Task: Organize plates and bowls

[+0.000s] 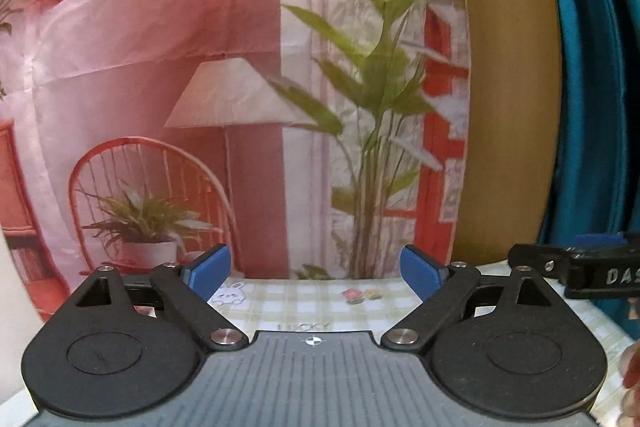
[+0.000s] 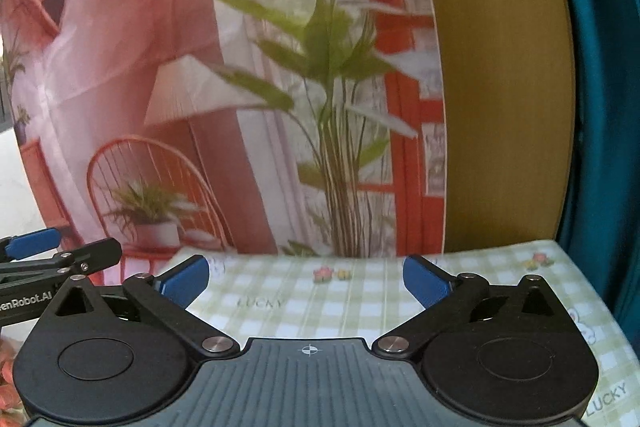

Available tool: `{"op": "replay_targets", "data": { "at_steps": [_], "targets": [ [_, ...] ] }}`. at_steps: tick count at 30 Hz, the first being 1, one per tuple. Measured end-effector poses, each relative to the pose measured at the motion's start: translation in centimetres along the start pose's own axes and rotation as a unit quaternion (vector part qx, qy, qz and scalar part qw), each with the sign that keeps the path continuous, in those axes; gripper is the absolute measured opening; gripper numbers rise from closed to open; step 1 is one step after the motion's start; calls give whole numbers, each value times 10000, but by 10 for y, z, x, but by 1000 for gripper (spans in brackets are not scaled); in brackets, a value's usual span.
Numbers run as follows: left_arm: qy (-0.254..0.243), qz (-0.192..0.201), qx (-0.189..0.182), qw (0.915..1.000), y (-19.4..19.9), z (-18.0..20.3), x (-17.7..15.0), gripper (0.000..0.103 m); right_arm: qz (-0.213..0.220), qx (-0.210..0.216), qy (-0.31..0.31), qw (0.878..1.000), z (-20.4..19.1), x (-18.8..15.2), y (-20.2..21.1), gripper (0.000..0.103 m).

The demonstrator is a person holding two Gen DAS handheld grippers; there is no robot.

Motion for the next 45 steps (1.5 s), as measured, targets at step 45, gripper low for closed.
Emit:
{"op": "replay_targets", "data": {
  "at_steps": [45],
  "targets": [
    [2, 134, 121, 9998, 23, -4, 21, 93, 367, -90, 45, 9993, 3, 24, 33, 103]
  ]
}}
Point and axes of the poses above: each gripper's, at about its wrist camera, not at the fingertips, and y roughly against the way its jaws point, z to its right, x to its top, the point moved 4 cm from there along -y, roughly the way its jaws point, and after that the axes turned 11 degrees about -y, right-handed, at the moved point
